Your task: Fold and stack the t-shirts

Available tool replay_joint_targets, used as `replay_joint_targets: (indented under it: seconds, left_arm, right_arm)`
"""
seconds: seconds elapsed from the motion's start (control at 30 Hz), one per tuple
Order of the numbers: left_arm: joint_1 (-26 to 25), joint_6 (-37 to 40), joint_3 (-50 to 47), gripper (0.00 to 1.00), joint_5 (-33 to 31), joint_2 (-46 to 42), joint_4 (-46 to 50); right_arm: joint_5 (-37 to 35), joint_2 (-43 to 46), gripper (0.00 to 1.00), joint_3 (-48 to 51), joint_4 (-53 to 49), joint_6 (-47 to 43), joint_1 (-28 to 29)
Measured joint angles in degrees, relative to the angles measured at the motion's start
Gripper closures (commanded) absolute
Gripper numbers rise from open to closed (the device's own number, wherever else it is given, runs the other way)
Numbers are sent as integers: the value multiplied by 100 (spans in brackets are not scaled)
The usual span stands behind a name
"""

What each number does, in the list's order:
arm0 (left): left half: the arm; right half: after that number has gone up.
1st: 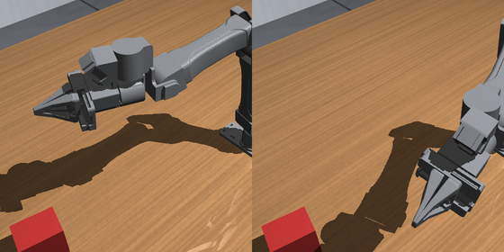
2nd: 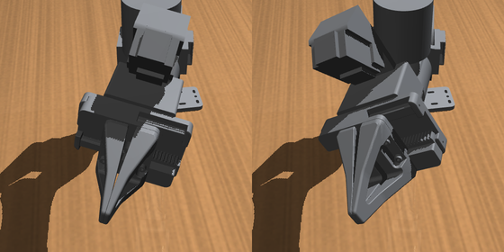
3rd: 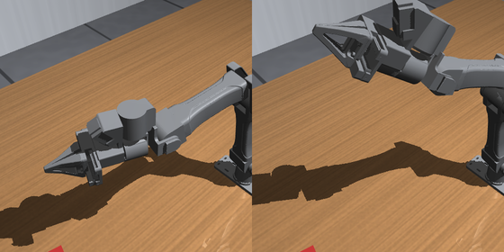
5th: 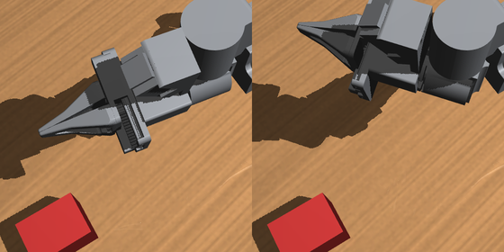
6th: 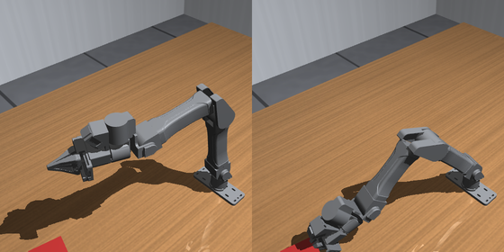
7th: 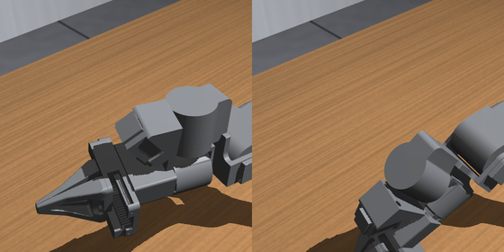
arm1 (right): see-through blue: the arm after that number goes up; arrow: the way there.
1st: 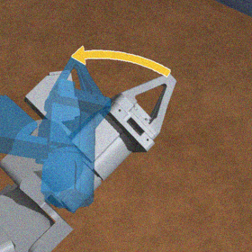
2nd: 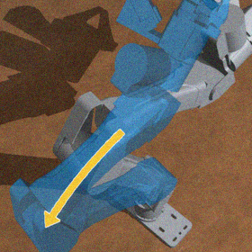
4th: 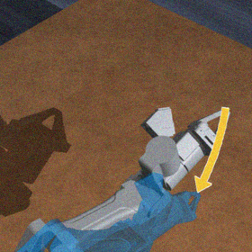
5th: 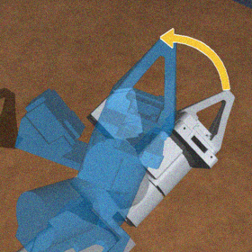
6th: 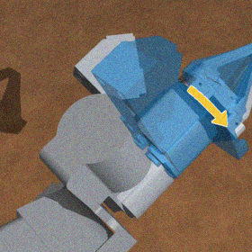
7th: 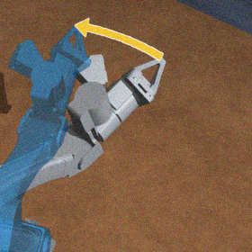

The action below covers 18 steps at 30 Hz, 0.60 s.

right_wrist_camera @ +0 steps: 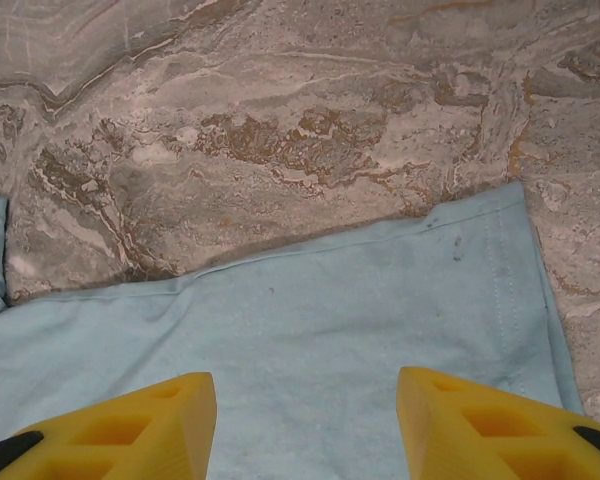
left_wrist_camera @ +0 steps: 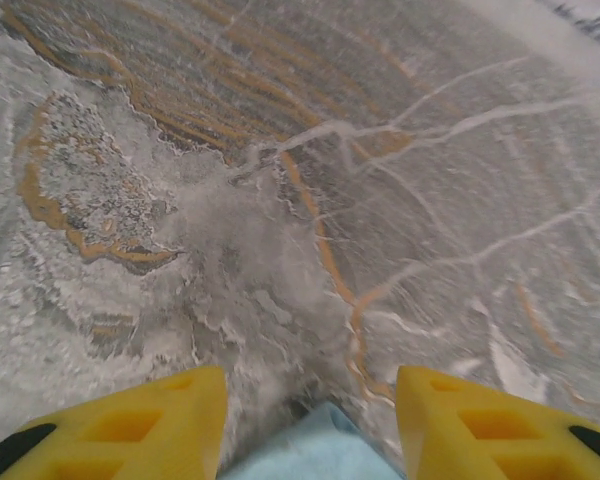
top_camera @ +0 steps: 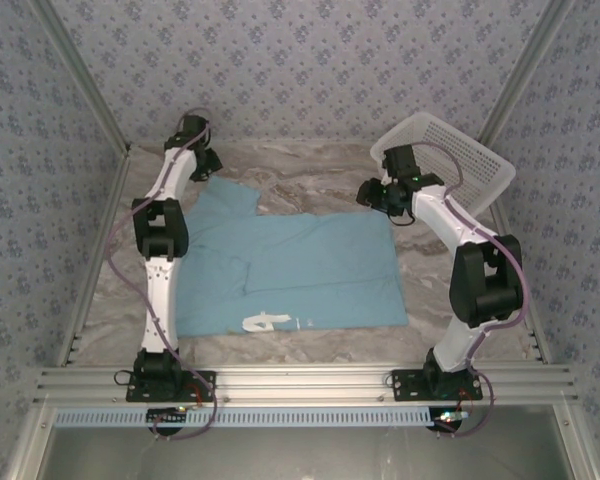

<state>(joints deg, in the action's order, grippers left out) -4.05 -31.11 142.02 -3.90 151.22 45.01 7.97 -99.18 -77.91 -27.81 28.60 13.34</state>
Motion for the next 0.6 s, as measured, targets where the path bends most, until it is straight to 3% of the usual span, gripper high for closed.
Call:
replay_joint_targets:
  seconds: [0.27,0.43,0.6]
  left_arm:
    - [-111,24,608,56,-63,376,426]
    - [-304,83,686,68,-205,448,640]
    - [-337,94,745,90,-413,470,822]
  right_arm:
    - [142,-28,47,-13,4,2,-92]
    - [164,-133,47,-13,22,2,-138]
    - [-229,-302,47,-98,-146,4,-133]
